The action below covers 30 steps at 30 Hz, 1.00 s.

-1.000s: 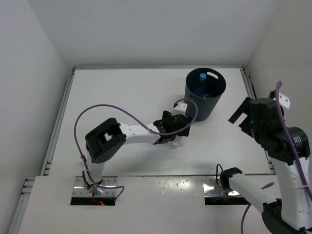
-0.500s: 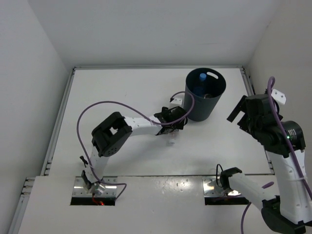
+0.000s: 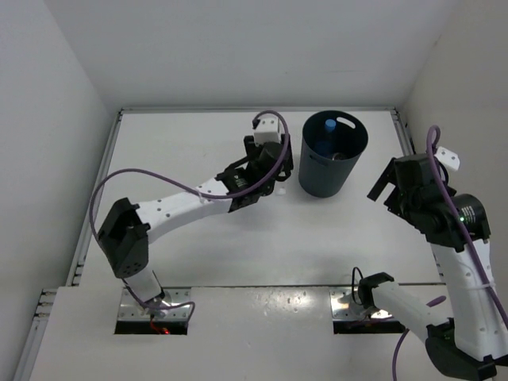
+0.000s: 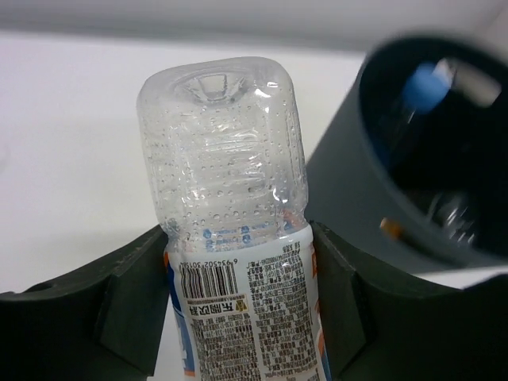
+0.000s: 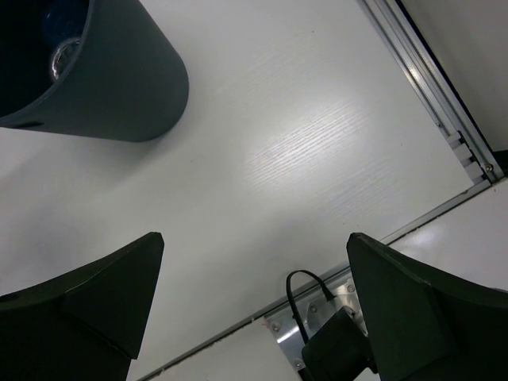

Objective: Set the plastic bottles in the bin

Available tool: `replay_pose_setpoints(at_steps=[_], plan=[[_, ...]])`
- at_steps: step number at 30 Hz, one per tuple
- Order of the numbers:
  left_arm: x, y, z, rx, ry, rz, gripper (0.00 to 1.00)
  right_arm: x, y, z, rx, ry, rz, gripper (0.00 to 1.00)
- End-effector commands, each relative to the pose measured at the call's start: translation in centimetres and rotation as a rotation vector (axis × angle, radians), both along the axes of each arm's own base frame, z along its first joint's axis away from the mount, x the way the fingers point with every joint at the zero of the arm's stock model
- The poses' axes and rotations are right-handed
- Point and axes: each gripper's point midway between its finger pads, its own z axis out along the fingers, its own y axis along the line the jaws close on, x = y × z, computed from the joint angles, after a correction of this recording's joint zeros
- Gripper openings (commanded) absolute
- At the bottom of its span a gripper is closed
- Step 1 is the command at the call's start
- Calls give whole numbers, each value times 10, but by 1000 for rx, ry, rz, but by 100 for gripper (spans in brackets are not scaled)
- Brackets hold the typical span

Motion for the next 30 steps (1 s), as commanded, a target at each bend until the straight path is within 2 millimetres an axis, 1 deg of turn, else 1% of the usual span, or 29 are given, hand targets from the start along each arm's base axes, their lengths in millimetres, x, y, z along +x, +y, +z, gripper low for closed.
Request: replay_pose_setpoints(at_steps=[1,3,4,5,6,7,8,9,10,11,12,13,14,15,16,17,18,19,20,21,22,23,24,25,27,28,30], plan=[[9,24,102,-97,-238,109,69,2,-1,4,8,-31,-12,100],[13,13,135,-153,-335,71,73,-1,-3,5,1,-33,-18,100],[16,7,160,-206,-370,68,73,-3,-4,9,7,-54,-18,100],[19,-2,167,-219,-379,50,73,-2,-2,16,24,-85,-11,100],[29,-18,156,-191,-375,37,73,-3,-2,24,34,-119,-11,100],[32,-28,180,-234,-417,14,74,-3,-1,33,43,-145,1,100],[36,-35,182,-235,-431,6,74,-3,-1,39,48,-163,1,100],[46,-50,171,-212,-440,-9,74,-6,-1,44,45,-153,1,100],[45,-59,185,-242,-469,-22,74,-7,-4,47,27,-145,-3,100],[48,-65,187,-246,-481,-29,74,-10,-7,52,23,-156,-9,100],[47,-76,189,-260,-489,-45,74,-9,-8,50,4,-134,-10,100],[53,-91,187,-249,-501,-72,74,-12,-9,51,1,-143,-4,100],[56,-98,188,-248,-517,-82,74,-14,-10,53,4,-153,-4,100],[54,-108,187,-262,-524,-92,74,-16,-11,54,6,-162,-4,100],[56,-115,193,-253,-545,-115,75,-18,-12,55,2,-168,1,100],[58,-130,177,-242,-545,-126,75,-20,-12,56,5,-176,1,100],[57,-138,173,-224,-553,-134,77,-23,-13,58,8,-187,1,100],[59,-142,170,-216,-563,-141,77,-23,-12,57,7,-182,13,100],[61,-145,164,-211,-568,-140,80,-23,-12,57,7,-182,13,100],[64,-150,154,-212,-569,-140,80,-23,-12,57,7,-182,13,100],[65,-153,155,-204,-579,-149,80,-23,-10,59,9,-186,25,100],[69,-160,141,-182,-562,-154,80,-23,-10,59,9,-186,25,100],[69,-159,148,-194,-571,-151,81,-23,-10,59,9,-186,25,100],[70,-161,141,-186,-565,-153,81,-24,-11,62,3,-193,32,100],[71,-163,138,-184,-564,-153,83,-24,-11,62,-3,-190,38,100],[71,-163,138,-184,-564,-153,85,-22,-11,61,-6,-181,38,100],[71,-163,138,-175,-566,-153,93,-22,-11,61,-6,-181,38,100]])
